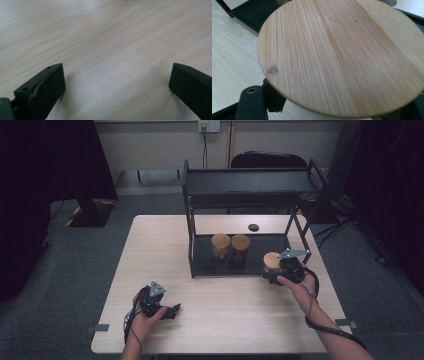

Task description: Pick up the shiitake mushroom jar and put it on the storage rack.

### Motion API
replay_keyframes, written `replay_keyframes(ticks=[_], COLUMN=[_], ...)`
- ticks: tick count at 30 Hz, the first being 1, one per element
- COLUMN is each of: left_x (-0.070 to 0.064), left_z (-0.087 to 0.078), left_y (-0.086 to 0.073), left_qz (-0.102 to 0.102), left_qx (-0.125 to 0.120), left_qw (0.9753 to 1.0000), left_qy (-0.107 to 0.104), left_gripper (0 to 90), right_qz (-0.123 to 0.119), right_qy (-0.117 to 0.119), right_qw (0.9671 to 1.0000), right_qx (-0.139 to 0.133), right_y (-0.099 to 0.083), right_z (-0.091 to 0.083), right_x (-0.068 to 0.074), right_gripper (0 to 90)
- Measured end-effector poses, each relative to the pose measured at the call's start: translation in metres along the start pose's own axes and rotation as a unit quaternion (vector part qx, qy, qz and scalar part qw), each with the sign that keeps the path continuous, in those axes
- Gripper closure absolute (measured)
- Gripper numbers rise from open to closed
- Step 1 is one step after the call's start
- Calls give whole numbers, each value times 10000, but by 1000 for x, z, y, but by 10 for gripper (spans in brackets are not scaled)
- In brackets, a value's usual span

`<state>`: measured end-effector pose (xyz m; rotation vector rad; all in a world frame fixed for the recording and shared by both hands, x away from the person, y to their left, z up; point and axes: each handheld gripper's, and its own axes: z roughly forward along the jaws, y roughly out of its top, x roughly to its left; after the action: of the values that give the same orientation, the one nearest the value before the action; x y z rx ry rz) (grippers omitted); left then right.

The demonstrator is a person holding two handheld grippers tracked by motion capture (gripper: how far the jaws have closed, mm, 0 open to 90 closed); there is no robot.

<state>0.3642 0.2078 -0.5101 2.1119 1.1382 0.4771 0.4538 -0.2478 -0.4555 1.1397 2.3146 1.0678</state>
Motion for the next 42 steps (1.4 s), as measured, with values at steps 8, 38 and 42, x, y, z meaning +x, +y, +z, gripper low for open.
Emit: replay_keyframes(ticks=[8,38,42], left_x=[0,0,0], left_z=[0,0,0], left_y=[0,0,0], left_qz=[2,7,4], left_qx=[1,-1,-2], left_qw=[10000,10000,10000], left_qy=[0,-6,-6], left_gripper=[2,2,2], right_qz=[-17,53,36], right_qy=[-5,-69,-83], right_qw=[10000,9999,9999], right_qx=[24,69,81], right_y=[7,21,22], right_z=[5,23,25], right_x=[0,-7,-8], right_gripper=[258,258,258])
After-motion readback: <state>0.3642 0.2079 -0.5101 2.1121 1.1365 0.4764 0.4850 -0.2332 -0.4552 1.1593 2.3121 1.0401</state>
